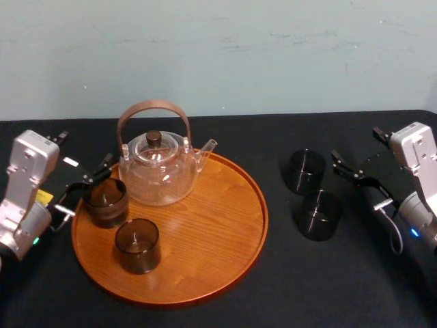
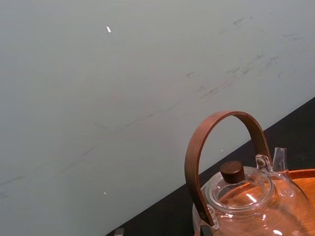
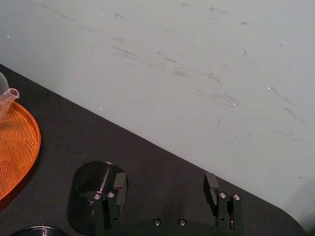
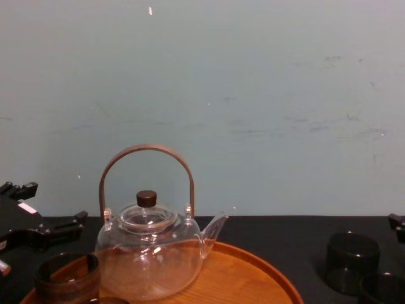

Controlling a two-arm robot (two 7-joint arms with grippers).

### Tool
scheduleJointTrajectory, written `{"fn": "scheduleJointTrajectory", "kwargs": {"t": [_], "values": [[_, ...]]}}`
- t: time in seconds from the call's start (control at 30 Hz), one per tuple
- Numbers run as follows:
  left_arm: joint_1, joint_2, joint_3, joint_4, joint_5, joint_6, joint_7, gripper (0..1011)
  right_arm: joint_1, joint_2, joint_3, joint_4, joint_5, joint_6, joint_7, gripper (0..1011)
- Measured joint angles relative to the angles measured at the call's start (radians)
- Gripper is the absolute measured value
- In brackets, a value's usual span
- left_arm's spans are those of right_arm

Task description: Pick up the glass from the table and place it on the tray.

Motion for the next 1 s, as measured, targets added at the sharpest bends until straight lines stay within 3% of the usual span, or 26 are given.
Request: {"fn": "scheduleJointTrajectory", "kwargs": {"t": [0.3,0.77,1.0], "values": [[0.0,0.0,0.0,0.0,0.0,0.0,0.0,1001,-0.022,0.0,0.024,-0.019,-0.001,0.0,0.026,1002],[0.0,0.0,0.0,0.0,0.0,0.0,0.0,1001,-0.152,0.038,0.076,-0.168,-0.011,0.011,0.021,1002],[0.0,0.0,0.0,0.0,0.0,0.0,0.0,1001,-0.221,0.047,0.101,-0.234,0.01,0.018,0.039,1002]]}}
